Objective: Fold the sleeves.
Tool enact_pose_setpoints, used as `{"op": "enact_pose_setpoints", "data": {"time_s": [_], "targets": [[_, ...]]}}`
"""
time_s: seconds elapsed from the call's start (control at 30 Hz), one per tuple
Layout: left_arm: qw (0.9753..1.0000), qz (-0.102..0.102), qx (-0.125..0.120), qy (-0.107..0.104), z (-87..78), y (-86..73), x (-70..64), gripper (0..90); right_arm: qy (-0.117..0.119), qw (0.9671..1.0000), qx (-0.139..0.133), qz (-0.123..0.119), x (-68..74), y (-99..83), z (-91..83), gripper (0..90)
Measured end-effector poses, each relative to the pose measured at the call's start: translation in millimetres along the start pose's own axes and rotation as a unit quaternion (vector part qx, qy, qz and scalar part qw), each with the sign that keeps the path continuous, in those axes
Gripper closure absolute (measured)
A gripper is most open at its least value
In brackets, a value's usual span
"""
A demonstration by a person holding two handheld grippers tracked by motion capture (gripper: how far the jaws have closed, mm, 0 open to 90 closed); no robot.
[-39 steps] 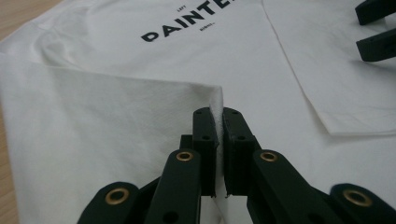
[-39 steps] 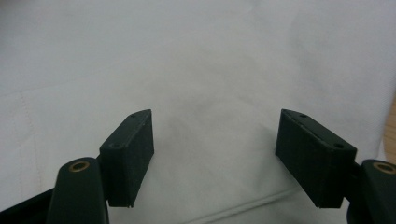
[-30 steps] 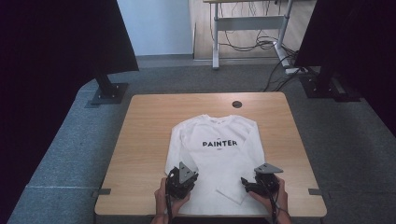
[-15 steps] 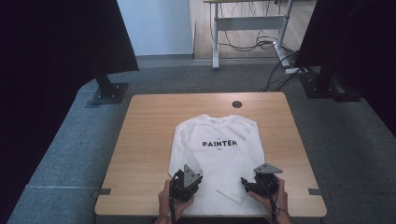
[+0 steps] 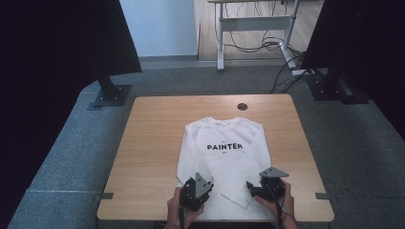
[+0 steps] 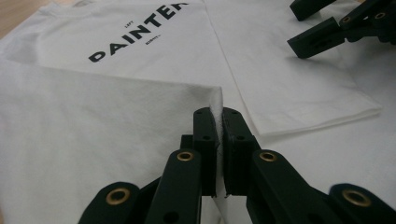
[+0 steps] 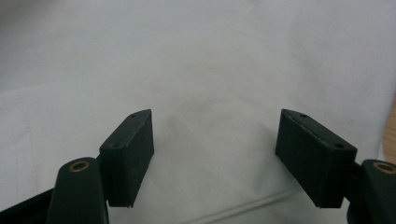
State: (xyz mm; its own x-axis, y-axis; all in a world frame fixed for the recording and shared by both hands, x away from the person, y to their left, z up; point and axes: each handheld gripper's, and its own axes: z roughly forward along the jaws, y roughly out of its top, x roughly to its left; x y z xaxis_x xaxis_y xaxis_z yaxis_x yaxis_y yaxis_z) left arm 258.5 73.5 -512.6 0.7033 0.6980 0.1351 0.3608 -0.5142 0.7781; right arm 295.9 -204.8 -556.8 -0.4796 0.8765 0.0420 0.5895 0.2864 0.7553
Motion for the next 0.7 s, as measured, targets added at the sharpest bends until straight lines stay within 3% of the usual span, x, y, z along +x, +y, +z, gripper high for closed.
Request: {"op": "enact_pose_setpoints", "data": {"time_s": [0.43, 0.7], "targets": [[0.9991, -0.004, 0.037, -0.019, 14.8, -8.2, -1.4, 84.5, 0.001, 1.0000, 0.000, 0.000, -0.3, 0.0, 0.0, 27.2], [0.9988, -0.003, 0.043, -0.024, 15.3, -8.9, -1.1, 84.5, 0.001, 1.0000, 0.000, 0.000, -0.4, 0.0, 0.0, 27.3]]}}
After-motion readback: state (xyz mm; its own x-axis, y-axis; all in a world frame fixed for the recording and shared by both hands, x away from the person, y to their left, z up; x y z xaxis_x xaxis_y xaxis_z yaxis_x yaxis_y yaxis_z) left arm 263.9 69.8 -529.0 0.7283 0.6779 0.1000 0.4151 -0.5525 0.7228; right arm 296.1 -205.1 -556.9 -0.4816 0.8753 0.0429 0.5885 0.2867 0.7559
